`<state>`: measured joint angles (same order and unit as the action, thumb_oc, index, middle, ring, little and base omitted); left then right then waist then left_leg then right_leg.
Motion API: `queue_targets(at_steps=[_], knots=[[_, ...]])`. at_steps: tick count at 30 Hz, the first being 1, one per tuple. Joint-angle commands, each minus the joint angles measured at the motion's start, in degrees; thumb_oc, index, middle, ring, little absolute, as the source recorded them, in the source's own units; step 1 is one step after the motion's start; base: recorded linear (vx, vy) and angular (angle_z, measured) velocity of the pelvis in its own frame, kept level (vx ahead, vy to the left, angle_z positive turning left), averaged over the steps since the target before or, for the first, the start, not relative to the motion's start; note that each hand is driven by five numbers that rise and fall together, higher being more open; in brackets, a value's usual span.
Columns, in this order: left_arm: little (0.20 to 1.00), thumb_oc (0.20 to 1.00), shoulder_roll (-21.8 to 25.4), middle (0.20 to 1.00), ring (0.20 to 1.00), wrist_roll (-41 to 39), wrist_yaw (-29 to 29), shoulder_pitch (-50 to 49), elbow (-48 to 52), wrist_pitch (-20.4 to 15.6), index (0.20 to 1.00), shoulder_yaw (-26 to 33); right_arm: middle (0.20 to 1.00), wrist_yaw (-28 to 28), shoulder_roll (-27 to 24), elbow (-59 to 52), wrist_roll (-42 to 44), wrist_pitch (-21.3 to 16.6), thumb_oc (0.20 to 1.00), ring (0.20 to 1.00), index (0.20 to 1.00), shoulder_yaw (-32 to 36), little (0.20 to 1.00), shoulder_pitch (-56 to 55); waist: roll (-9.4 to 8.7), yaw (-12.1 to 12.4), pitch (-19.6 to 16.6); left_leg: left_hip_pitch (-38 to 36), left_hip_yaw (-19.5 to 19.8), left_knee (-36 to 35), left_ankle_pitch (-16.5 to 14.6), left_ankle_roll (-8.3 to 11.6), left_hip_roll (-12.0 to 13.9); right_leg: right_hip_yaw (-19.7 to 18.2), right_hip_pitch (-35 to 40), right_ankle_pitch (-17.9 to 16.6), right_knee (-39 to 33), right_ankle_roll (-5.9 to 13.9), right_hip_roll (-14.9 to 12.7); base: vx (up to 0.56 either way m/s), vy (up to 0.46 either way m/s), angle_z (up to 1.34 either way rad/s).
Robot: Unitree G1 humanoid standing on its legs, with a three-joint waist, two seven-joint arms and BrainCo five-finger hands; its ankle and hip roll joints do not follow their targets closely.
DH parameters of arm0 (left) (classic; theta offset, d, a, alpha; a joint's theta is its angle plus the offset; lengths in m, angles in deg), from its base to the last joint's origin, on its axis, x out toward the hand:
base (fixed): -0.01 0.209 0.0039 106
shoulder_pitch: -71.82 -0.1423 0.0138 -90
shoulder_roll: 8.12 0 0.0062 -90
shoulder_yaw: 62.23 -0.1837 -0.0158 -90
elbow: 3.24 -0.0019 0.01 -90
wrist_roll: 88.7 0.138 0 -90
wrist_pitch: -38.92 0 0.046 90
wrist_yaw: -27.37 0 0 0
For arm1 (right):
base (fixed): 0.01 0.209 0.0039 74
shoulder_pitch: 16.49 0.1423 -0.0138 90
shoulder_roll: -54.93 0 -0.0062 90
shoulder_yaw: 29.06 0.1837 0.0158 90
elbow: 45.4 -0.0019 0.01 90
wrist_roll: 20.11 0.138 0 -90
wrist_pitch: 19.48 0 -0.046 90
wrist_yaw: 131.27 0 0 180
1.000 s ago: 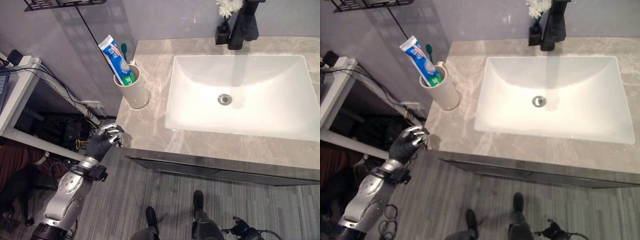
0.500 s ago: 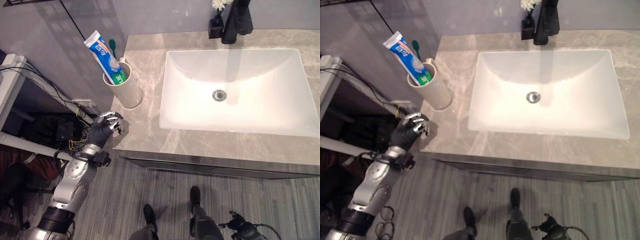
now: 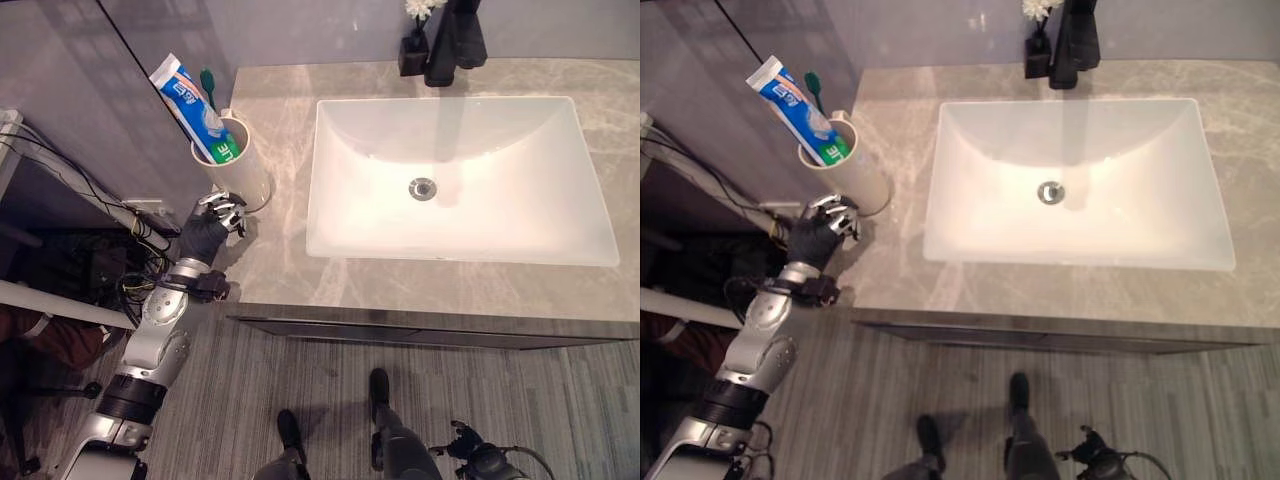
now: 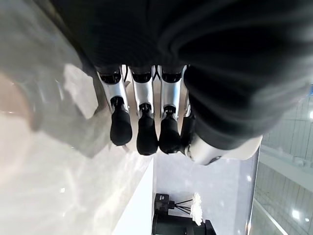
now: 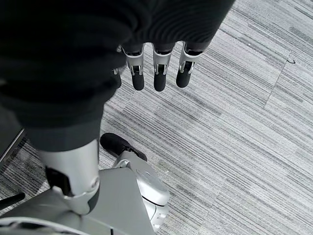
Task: Put brush and paste in cup on sink, flatten towel.
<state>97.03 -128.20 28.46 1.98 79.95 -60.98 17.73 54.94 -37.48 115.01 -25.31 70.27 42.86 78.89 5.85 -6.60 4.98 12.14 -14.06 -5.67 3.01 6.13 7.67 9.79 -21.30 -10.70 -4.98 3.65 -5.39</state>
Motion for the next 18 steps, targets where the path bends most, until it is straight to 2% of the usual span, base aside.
queue_targets(at_steps=[1,18], knots=[[0.200,0.200,0.2,0.200,0.200,0.3,1.4,2.2,-5.2,-0.6,0.200,-1.2,1.000,0.1,0.8,-0.5,1.5,-0.4,1.000,1.000,1.000,-2.1,1.000,1.0,-0.90,-0.8,0.4,-3.6,-1.8,0.7,0.0,2.76,1.9,-0.9,-0.8,-0.5,0.0,4.20,-2.0,0.01,-0.002,-0.10],[0.200,0.200,1.7,0.200,0.200,1.2,6.1,13.2,-16.5,-1.4,0.200,-2.8,1.000,0.4,0.6,-1.0,1.6,0.0,1.000,1.000,1.000,-3.7,1.000,0.9,-1.44,-2.0,-0.2,-2.6,-2.6,0.7,0.1,3.12,2.3,-1.4,-2.3,-0.9,0.0,4.25,-1.7,0.00,-0.003,-0.03]])
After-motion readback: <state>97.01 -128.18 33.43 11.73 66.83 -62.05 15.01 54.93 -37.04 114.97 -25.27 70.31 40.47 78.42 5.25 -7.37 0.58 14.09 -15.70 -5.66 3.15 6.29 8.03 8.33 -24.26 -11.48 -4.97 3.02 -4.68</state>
